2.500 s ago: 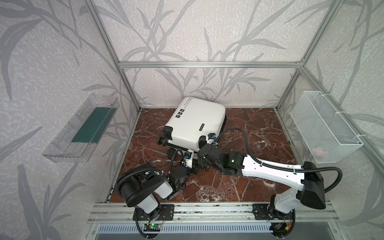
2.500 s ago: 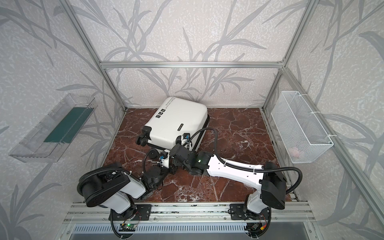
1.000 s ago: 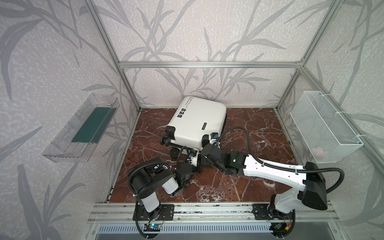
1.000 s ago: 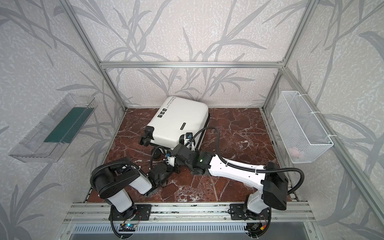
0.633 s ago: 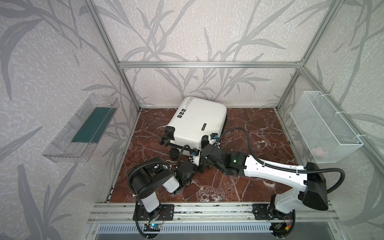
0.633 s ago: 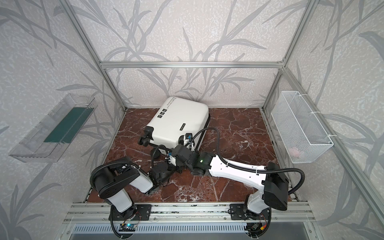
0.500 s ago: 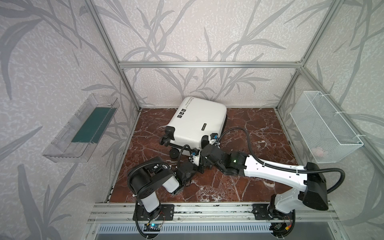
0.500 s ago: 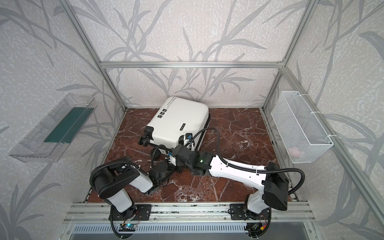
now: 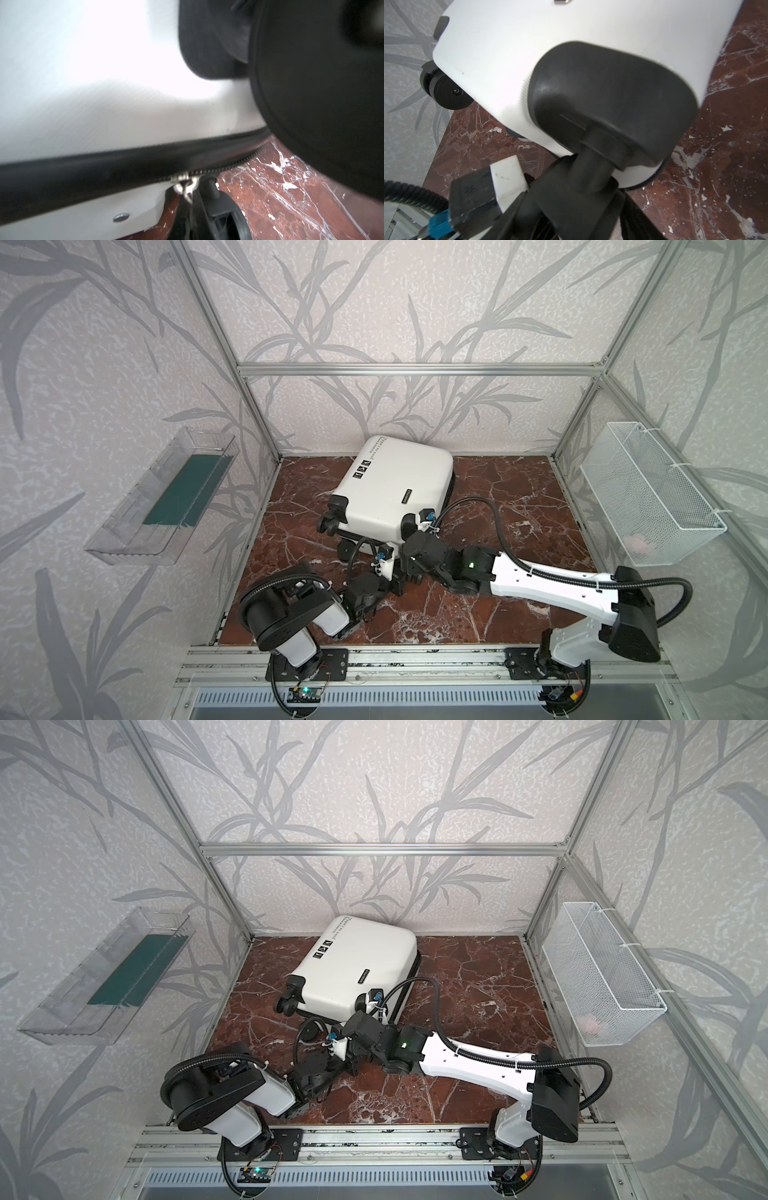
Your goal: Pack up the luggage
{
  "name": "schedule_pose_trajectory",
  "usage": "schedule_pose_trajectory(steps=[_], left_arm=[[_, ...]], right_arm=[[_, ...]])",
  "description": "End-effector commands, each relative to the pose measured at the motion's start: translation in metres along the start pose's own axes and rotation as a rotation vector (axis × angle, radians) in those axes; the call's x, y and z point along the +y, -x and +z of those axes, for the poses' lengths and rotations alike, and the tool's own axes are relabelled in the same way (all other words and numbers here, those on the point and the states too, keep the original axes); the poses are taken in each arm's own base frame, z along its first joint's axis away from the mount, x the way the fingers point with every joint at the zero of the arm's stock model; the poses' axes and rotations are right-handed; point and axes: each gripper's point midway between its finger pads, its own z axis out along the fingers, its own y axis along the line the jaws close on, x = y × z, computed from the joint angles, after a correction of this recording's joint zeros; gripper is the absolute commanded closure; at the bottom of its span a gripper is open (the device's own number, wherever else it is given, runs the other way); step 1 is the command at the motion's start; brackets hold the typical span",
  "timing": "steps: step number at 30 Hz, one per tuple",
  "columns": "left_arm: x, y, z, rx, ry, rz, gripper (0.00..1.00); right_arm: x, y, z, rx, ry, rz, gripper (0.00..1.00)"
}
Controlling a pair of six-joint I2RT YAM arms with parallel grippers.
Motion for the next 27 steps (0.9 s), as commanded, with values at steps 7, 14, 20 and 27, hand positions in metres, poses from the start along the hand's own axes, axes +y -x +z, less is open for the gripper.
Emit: schedule_pose_trajectory(steps=[7,14,20,27], left_arm=[[-0.029,0.019,-0.005,-0.064,-0.118,0.03,1.0],[-0.06,0.033,-0.002,-0.109,-0.199,0.087,1.0],[-0.082,0.031,0.004,-0.104,-0.281,0.132,1.0],[-0.057,0.029,0.001,-0.104,-0.157,0.095,0.87]], right_arm=[[0.022,0.029,-0.025,-0.094,0.109,0.056,0.95],[0.022,0.028,-0.025,-0.095,0.111,0.057,0.96],[0.02,0.028,-0.025,-0.093,0.105,0.057,0.96],[0.008,0.024,-0.024,-0.099,0.078,0.069,0.96]])
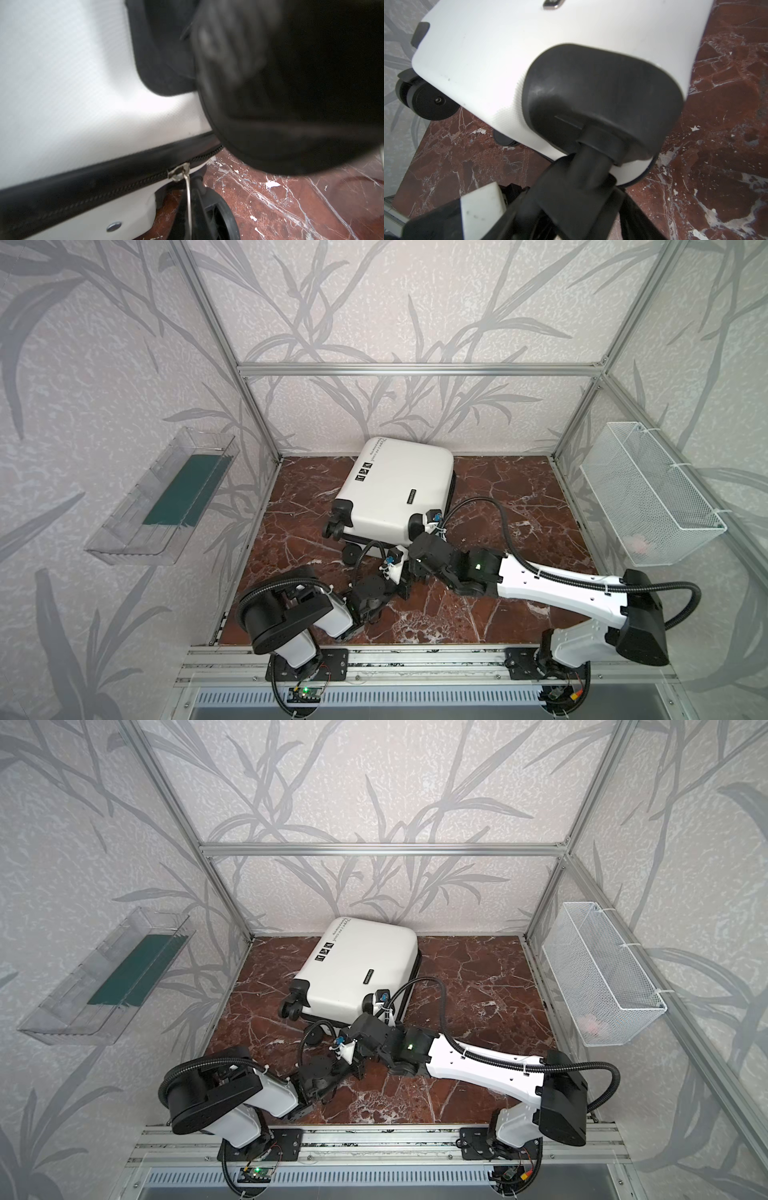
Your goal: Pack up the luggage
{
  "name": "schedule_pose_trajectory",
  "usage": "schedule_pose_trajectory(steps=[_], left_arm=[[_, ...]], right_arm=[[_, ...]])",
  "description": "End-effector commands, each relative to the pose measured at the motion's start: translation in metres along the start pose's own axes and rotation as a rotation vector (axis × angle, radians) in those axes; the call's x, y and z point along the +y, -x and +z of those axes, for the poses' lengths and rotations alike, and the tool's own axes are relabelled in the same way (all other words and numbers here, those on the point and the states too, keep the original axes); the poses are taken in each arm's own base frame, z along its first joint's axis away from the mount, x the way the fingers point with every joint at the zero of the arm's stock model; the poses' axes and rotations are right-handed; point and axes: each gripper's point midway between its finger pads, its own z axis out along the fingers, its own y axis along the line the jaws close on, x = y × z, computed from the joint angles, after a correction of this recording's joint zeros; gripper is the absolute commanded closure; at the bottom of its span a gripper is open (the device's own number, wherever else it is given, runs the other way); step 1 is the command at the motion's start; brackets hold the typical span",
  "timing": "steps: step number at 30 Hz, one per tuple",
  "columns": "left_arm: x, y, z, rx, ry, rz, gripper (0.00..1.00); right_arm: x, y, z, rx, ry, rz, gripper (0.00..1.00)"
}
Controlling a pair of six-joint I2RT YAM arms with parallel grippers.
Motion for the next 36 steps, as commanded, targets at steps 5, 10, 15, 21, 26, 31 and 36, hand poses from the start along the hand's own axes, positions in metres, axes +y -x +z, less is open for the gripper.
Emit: schedule_pose_trajectory(steps=[5,10,15,21,26,31,36], left_arm=[[-0.008,0.017,-0.013,-0.07,-0.022,0.008,0.71],[0.003,0.019,-0.026,-0.083,0.023,-0.017,0.58],[0.009,0.021,-0.035,-0.044,0.052,-0.035,0.52],[0.017,0.037,-0.056,0.066,0.113,-0.01,0.47],[0.03,0.055,-0.082,0.032,0.162,-0.006,0.38],[0.029,0.07,-0.095,0.049,0.158,0.018,0.36],[0.014,0.085,-0.093,0.072,0.096,0.066,0.32]], right_arm=[[0.007,0.022,-0.017,-0.088,0.104,0.122,0.93],[-0.006,0.022,-0.017,-0.084,0.105,0.151,0.82],[-0.006,0.023,-0.02,-0.069,0.133,0.151,0.52],[-0.011,0.025,-0.03,-0.068,0.164,0.154,0.22],[-0.019,0.028,-0.04,-0.071,0.192,0.167,0.13],[-0.037,0.026,-0.054,-0.079,0.186,0.158,0.12],[-0.082,0.017,-0.059,-0.09,0.133,0.214,0.13]])
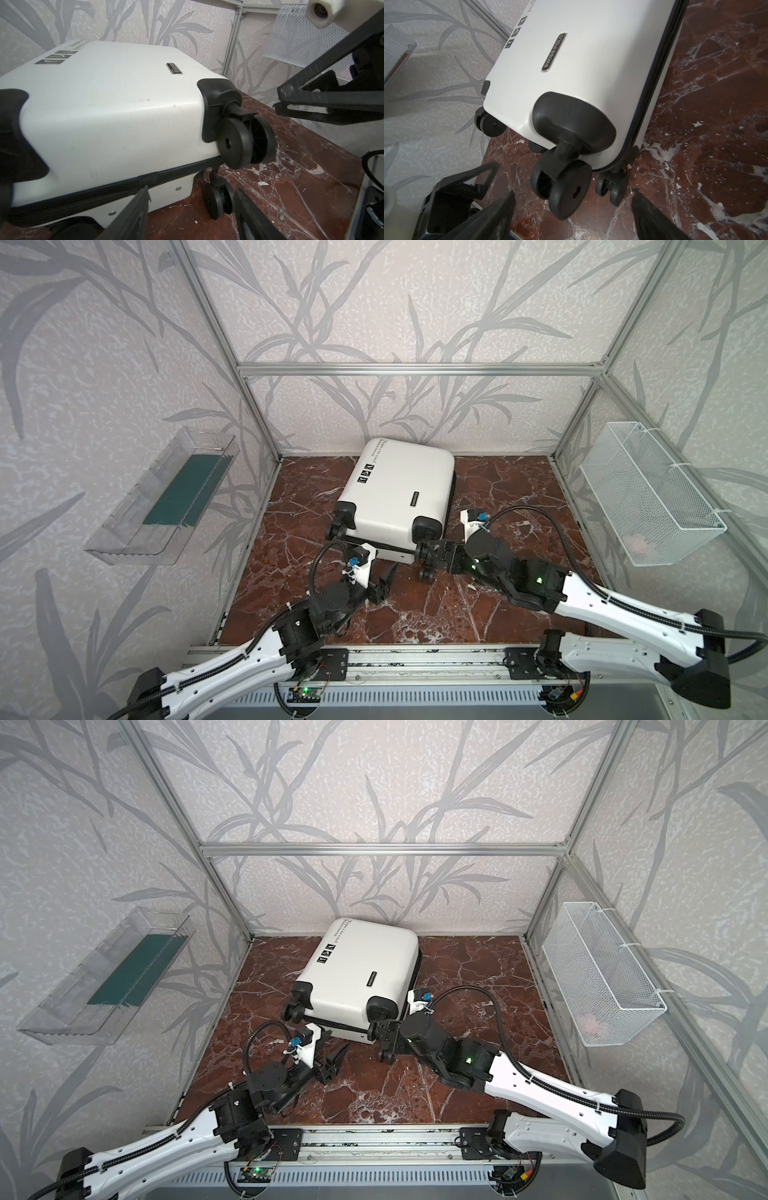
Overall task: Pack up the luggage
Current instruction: 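Open both grippers and draw both arms back from the suitcase, then grasp the black suitcase wheel nearest the left gripper with the left gripper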
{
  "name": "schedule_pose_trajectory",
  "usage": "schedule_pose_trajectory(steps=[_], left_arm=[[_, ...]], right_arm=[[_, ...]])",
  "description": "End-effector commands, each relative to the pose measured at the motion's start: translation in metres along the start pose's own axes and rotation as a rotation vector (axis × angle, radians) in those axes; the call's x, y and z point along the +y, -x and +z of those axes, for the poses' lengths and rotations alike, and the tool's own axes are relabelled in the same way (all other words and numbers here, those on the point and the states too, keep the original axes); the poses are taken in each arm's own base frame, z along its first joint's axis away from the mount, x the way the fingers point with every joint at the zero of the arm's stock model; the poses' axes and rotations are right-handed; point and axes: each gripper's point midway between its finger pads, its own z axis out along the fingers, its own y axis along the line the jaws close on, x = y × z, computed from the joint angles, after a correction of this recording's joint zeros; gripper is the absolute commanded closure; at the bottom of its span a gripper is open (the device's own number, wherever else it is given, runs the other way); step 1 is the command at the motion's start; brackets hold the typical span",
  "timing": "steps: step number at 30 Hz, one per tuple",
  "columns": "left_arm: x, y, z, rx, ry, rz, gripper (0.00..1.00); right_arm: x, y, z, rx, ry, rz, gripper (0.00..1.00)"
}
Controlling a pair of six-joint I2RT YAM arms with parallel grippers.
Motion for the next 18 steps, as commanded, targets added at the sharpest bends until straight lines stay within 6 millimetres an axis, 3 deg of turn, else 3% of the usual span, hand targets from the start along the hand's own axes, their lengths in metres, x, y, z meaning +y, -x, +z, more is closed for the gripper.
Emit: schedule_pose_trajectory(steps=[1,6,7,8,18], left_arm=[[-0.009,0.002,0.0,0.065,-0.033,0.074,0.32],[-0.025,0.005,0.006,0.097,-0.077,0.186,0.27],[-0.028,0.005,0.006,0.097,-0.081,0.206,0.05],[-0.032,0.006,0.006,0.091,-0.093,0.231,0.01],[-0.063,0.009,0.02,0.017,-0.103,0.34,0.01]], right_arm=[[-0.035,-0.002,-0.009,-0.004,-0.06,0.028,0.13],[-0.076,-0.019,-0.014,0.014,-0.113,0.059,0.14],[-0.08,-0.022,-0.014,0.018,-0.117,0.053,0.14],[-0.086,-0.027,-0.014,0.023,-0.122,0.044,0.14],[-0.12,-0.068,-0.004,0.061,-0.112,-0.025,0.15]])
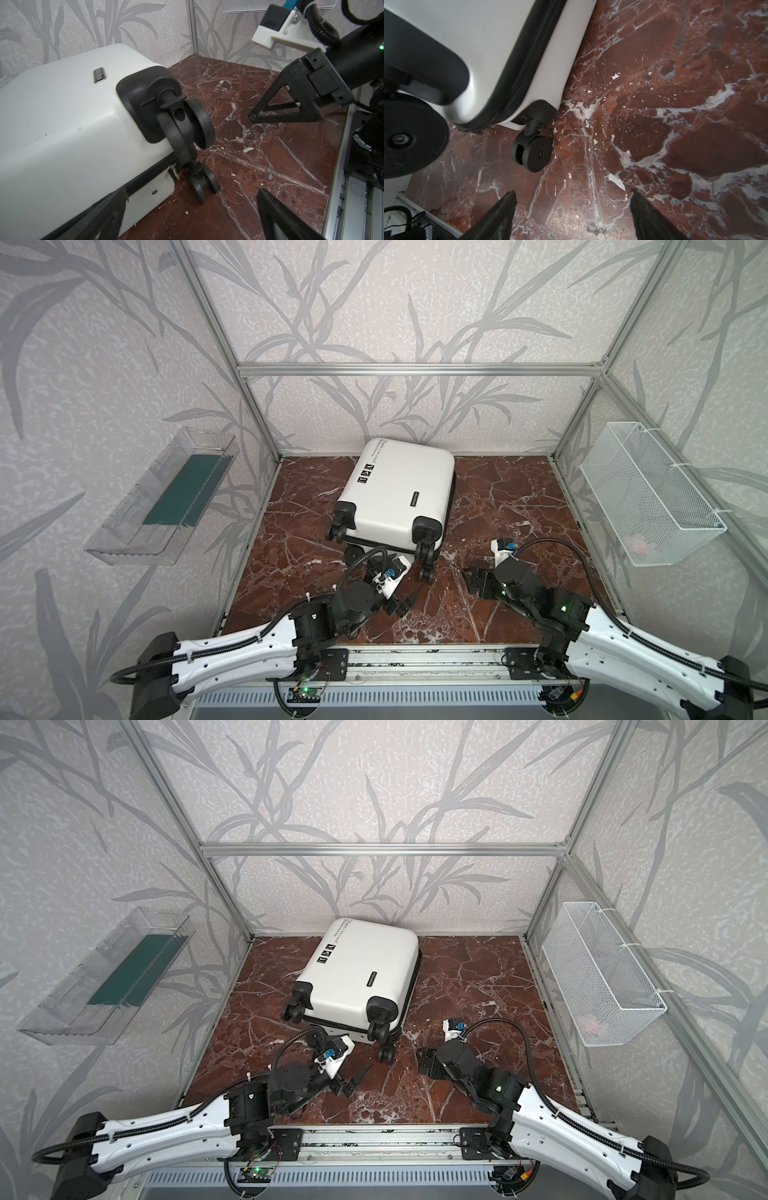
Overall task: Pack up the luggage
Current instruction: 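Grasp the black suitcase wheel nearest the left gripper with the left gripper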
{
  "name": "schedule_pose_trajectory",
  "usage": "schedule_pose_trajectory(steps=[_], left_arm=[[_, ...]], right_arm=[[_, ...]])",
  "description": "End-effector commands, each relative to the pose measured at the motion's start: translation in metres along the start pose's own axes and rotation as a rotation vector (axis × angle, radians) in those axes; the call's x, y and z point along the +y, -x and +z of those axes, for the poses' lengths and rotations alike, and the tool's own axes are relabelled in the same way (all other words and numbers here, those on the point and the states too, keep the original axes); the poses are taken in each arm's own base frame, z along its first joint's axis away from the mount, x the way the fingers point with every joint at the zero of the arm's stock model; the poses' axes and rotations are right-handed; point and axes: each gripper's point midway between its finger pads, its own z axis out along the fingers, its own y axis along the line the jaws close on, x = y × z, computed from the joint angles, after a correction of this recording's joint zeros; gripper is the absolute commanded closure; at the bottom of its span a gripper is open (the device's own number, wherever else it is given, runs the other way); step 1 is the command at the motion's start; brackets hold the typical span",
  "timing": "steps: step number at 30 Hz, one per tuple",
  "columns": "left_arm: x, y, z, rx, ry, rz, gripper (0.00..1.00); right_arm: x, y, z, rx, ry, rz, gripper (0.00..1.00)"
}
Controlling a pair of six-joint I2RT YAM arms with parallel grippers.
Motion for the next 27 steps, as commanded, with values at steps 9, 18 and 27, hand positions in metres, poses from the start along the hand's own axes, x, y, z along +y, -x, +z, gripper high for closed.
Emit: schedule_pose_trajectory(steps=[9,18,27], left_arm=[[0.018,0.036,0.028,-0.148,0.204,-0.057,0.01],[0.007,0.032,0.056,-0.145,0.209,-0.093,0.01],[0.013,0.032,0.067,-0.105,0.278,-0.021,0.2]], right_arm=[[0.006,-0.013,0.013,0.022,0.066,-0.032,0.15],[0.013,-0.015,0.019,0.038,0.086,-0.032,0.16],[0.017,-0.021,0.022,0.074,0.104,-0.038,0.18]])
